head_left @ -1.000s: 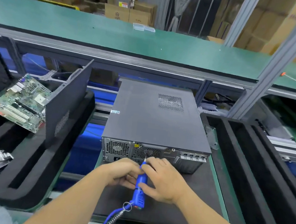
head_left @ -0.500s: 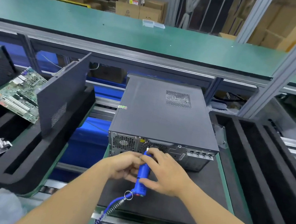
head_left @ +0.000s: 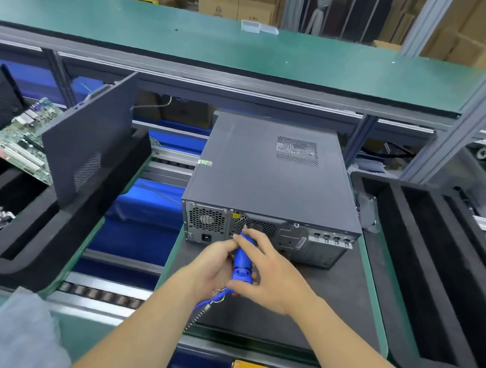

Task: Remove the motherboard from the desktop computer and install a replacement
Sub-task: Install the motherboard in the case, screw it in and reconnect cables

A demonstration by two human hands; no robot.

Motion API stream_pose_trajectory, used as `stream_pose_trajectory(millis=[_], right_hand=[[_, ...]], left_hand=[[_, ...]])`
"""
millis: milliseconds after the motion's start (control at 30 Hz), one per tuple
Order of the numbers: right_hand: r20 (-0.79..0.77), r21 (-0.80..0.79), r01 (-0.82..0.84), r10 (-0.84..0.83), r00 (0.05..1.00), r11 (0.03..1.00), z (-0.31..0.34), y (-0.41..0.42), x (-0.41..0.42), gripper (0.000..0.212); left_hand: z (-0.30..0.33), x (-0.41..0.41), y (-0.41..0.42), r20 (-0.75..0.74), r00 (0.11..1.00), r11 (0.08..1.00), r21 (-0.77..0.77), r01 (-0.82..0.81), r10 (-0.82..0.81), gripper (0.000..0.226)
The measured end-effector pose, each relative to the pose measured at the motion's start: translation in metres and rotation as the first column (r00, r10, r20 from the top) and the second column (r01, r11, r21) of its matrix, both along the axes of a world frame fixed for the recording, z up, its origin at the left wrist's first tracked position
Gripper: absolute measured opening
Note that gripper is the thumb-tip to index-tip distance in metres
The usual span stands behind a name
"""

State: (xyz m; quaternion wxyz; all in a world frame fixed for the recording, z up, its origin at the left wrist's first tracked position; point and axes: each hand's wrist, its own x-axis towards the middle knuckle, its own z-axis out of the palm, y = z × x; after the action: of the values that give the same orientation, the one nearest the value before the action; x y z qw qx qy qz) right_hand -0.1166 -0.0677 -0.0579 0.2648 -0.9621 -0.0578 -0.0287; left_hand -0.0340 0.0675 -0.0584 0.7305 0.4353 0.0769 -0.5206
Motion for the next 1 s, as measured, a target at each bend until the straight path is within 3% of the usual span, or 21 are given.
stream_pose_trajectory(millis=[100, 333, 533, 733, 1000], right_hand=[[-0.001, 0.01, -0.038, 0.038, 0.999, 0.999, 0.003, 0.001, -0.007, 0.102], [0.011, -0.137, -0.172, 0.175, 0.984, 0.976, 0.006, 0.005, -0.014, 0.102], [0.061, -0.162, -0.162, 0.174, 0.983, 0.973, 0.015, 0.011, -0.007, 0.099], [0.079, -0.095, -0.124, 0.132, 0.988, 0.988, 0.022, 0.015, -0.003, 0.101], [0.057, -0.115, -0.1, 0.107, 0.993, 0.988, 0.02, 0.021, -0.006, 0.099]], left_hand=[[0.002, -0.002, -0.001, -0.051, 0.998, 0.999, -0.025, 0.04, -0.042, 0.035], [-0.001, 0.005, 0.019, 0.008, 0.984, 0.983, -0.048, 0.177, -0.177, 0.036], [0.006, 0.007, 0.026, 0.075, 0.99, 0.985, -0.111, 0.13, -0.122, 0.037], [0.021, 0.003, 0.016, 0.018, 1.0, 0.997, -0.077, 0.016, -0.014, 0.04], [0.021, 0.001, 0.02, 0.002, 1.0, 1.0, -0.016, 0.005, -0.005, 0.04]])
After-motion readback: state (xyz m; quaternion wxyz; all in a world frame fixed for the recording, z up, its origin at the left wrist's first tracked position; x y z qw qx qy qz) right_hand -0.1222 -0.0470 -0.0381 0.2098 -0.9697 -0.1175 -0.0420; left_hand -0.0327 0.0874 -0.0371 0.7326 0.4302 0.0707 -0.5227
